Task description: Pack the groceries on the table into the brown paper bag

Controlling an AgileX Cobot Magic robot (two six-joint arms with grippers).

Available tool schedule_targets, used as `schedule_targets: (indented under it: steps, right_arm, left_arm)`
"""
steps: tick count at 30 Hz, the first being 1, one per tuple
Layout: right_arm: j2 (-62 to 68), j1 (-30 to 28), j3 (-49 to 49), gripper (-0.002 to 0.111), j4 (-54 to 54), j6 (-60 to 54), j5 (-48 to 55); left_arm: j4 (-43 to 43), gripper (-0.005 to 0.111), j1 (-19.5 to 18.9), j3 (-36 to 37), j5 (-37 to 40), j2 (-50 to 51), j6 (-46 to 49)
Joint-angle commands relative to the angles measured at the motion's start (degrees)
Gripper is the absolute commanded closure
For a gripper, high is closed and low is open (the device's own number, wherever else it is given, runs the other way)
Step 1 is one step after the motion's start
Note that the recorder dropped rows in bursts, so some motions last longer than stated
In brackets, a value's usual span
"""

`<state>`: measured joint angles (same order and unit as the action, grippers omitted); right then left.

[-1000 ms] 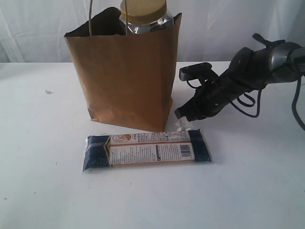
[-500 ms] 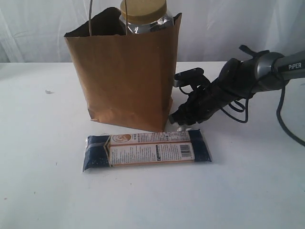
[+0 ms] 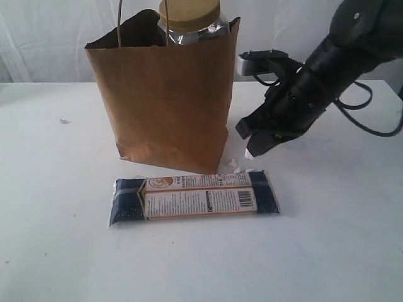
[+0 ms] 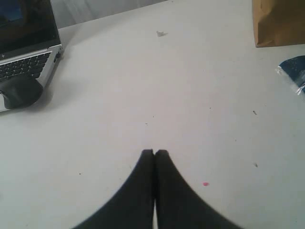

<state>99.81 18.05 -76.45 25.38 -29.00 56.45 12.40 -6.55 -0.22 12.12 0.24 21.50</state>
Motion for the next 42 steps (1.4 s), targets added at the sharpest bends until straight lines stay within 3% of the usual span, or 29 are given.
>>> schedule_targets:
  steps: [1,7,12,17,26,34,42]
  right_arm:
    - [-8.5,0.2,2.2,0.108,4.0,1.0,13.5]
    - [-22.3,0.2,4.0,0.108,16.7,0.7,13.4]
    - [-28.6,0.2,-1.8,0.108,23.8,5.0,3.8]
    - [-23.6,0.2,-10.7,0.108,24.1,7.1,6.5]
    - [-9.8,0.9,-23.4,0.108,29.9,1.7,-3.4]
    - [-3.4,7.3,-24.4,0.108,27.1,-9.9,-15.1]
    - [1.0,10.6,-24.4,0.108,19.5,-11.1,-29.6]
  left_arm:
    - [0.1,0.107,-0.1,0.2,-0.1,-0.2,0.0]
    - [0.1,0.107,-0.1,0.2,-0.1,-0.2,0.0]
    - [0.1,0.107,-0.1,0.2,-0.1,-0.2,0.0]
    - [0.1,0.107,-0.1,0.2,-0.1,-0.2,0.0]
    - [0.1,0.107,-0.1,0.2,-0.1,-0.2,0.0]
    - [0.1,0.107,-0.1,0.2,-0.1,-0.2,0.0]
    - [0.1,0.107,-0.1,0.2,-0.1,-0.2,0.0]
